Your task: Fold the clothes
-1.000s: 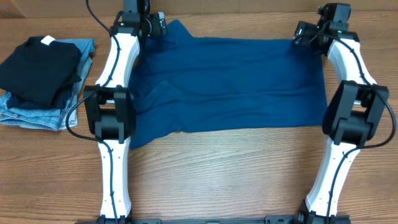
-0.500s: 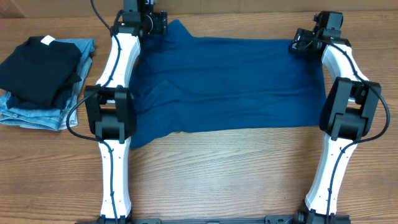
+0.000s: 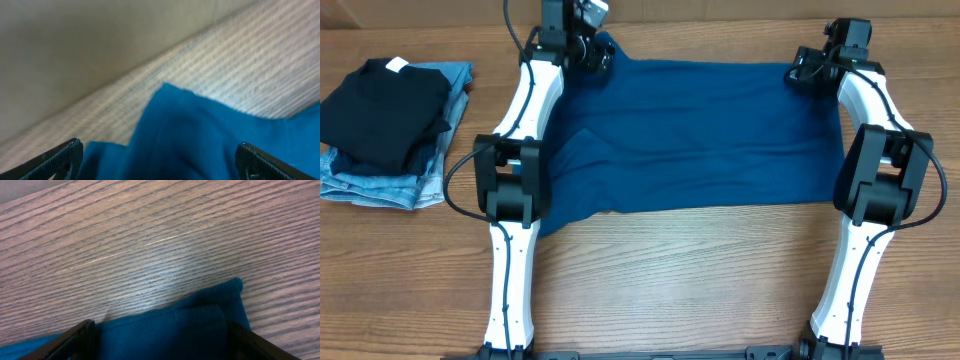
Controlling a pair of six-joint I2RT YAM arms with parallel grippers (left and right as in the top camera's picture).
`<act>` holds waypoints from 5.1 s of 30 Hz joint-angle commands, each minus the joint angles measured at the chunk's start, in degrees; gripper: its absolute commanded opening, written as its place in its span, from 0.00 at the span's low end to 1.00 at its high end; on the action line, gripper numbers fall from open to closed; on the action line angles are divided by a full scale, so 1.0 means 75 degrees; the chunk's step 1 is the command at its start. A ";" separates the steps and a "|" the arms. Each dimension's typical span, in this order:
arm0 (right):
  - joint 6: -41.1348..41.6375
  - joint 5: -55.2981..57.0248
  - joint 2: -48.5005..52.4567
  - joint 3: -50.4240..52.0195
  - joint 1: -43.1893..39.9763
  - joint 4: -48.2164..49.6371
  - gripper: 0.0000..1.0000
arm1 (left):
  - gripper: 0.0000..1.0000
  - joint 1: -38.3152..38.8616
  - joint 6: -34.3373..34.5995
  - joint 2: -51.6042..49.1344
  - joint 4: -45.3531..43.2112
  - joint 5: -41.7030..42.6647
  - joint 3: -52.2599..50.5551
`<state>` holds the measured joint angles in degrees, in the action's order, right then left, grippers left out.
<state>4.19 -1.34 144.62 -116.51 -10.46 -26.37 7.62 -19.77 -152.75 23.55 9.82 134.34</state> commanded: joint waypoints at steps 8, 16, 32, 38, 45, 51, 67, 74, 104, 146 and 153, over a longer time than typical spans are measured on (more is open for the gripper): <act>0.0038 0.0029 0.0055 -0.0111 -0.0038 -0.0268 0.84 | 0.68 -0.0070 -0.0283 -0.0501 -0.0070 0.0154 0.0099; 0.0035 0.0032 0.0052 -0.0111 -0.0038 -0.0137 0.76 | 0.46 -0.0082 0.0134 -0.0498 0.0020 0.0152 0.0694; 0.0038 0.0032 0.0052 -0.0117 -0.0038 0.0286 0.59 | 0.67 -0.0085 0.0210 -0.0755 0.0291 -0.0020 0.1553; 0.0038 0.0032 0.0067 -0.0117 -0.0038 0.0388 0.61 | 0.70 -0.0087 0.0210 -0.1113 0.0134 -0.0050 0.1553; 0.0041 0.0032 0.0256 -0.0111 -0.0038 0.0423 0.57 | 0.44 -0.0090 0.0210 -0.1183 0.0015 -0.0047 0.1553; 0.0038 0.0032 0.0280 -0.0111 -0.0038 0.0449 0.04 | 0.04 -0.0125 0.0213 -0.1174 -0.0003 -0.0050 0.1553; 0.0041 0.0023 0.0055 -0.0382 -0.0020 0.0586 0.04 | 0.04 -0.0128 0.0207 -0.1160 0.1609 -0.0373 0.3710; 0.0029 -0.0175 -0.0539 -0.0382 -0.0023 -0.0154 0.04 | 0.05 -0.0125 0.0210 -0.1160 0.2844 -0.0396 0.4214; -0.1518 -0.1035 -0.1795 -0.0385 -0.0055 -0.2369 0.04 | 0.04 -0.0029 0.1084 -0.0965 0.7889 -0.0708 0.6100; -0.2428 -0.1020 -0.2308 -0.0373 -0.0160 -0.5330 0.04 | 0.04 0.0338 0.2903 -0.0111 0.9769 -0.0708 0.4832; -0.2425 -0.0236 -0.2308 -0.0373 -0.0160 -0.5668 0.04 | 0.04 0.0230 0.3016 0.0067 0.9769 -0.0787 0.4468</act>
<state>-13.43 -6.31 129.71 -117.86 -11.31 -68.73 10.00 1.61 -155.54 96.64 4.64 169.25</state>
